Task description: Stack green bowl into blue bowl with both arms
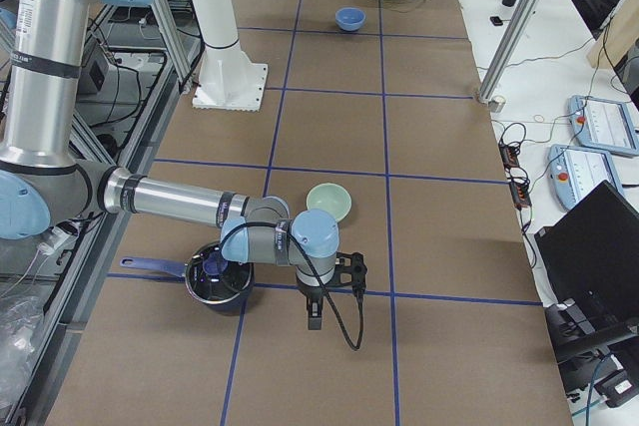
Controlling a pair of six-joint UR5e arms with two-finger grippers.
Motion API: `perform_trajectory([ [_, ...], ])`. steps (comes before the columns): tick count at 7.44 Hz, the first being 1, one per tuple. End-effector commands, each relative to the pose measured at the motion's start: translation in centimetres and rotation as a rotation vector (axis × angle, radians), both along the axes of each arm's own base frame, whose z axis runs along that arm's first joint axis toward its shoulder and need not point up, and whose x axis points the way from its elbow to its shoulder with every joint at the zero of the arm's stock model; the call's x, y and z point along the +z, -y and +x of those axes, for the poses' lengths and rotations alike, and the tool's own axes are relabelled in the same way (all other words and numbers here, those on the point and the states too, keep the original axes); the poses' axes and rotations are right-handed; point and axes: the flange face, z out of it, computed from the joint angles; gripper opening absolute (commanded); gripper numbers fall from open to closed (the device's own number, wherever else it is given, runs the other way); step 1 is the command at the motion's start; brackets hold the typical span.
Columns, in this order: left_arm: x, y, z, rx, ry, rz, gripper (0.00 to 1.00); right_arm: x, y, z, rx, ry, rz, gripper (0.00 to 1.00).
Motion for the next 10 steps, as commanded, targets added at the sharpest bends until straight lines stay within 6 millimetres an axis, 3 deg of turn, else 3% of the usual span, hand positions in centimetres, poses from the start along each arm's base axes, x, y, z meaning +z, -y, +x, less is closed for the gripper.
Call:
perform_trajectory([
  [1,0.0,0.0,0.1,0.003,0.001,0.0,0.98,0.0,0.0,0.0,0.0,-0.001,0.0,1.0],
  [4,-1.7,0.9,0.2,0.005,-0.002,0.061,0.98,0.1,-0.1,0.0,0.0,0.001,-0.002,1.0],
  [5,-2.8,1.7,0.3,0.004,-0.003,0.083,0.99,-1.0,0.3,-0.1,0.0,0.007,0.019,1.0],
  [6,-4.1,2.9,0.3,-0.003,-0.005,0.108,0.98,-2.2,0.9,-0.1,0.001,0.012,0.113,1.0],
  [7,-5.6,3.8,0.3,-0.003,-0.008,0.141,0.99,-2.2,1.2,-0.2,0.002,0.026,0.191,1.0],
  [8,-7.6,5.3,0.4,0.001,-0.006,0.229,0.99,-3.0,1.5,-0.4,0.002,0.051,0.219,1.0],
  [9,-10.1,6.6,0.4,-0.003,-0.014,0.393,0.98,-4.9,3.2,-0.5,0.022,0.056,0.256,1.0],
  [10,-11.4,7.0,1.1,0.011,-0.027,0.485,0.98,-6.0,4.0,-0.7,0.022,0.057,0.32,1.0],
])
